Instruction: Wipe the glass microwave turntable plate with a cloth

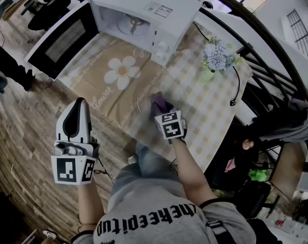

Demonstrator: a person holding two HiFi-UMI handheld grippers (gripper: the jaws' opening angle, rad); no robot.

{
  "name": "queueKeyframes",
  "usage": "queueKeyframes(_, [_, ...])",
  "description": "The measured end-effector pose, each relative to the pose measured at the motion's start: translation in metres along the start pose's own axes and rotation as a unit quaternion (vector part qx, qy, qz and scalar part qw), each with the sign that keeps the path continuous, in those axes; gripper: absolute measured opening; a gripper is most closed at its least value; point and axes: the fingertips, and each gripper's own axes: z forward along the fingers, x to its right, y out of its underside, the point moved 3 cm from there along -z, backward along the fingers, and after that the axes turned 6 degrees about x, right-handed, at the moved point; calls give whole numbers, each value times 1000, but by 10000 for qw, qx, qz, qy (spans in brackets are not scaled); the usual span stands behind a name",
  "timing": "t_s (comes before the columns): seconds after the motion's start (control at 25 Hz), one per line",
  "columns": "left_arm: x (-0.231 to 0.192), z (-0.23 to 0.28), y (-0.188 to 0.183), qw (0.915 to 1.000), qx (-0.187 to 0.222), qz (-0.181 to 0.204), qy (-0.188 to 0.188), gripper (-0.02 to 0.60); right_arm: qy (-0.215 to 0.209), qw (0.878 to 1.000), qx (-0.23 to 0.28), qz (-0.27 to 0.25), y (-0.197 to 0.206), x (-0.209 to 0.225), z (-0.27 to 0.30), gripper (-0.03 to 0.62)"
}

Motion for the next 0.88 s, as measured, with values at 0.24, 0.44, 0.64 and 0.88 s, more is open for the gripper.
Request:
queueKeyframes(0.24, [6, 5, -1, 9999, 10, 0, 100, 11, 557, 9983, -62, 189, 15, 53, -12, 112])
queueKeyframes(0.44, [9, 7, 1, 9999, 7, -4, 152, 11, 1000, 9944, -168, 310, 27, 92, -25, 112])
queueKeyframes(0.64, [12, 7, 0, 9998, 4, -1, 177, 11, 1208, 9914, -183, 463, 36, 113, -36, 114])
queueKeyframes(0.88, [16, 5, -1, 9998, 7, 2, 190, 11, 1034, 9940, -298, 206, 25, 91, -37, 112])
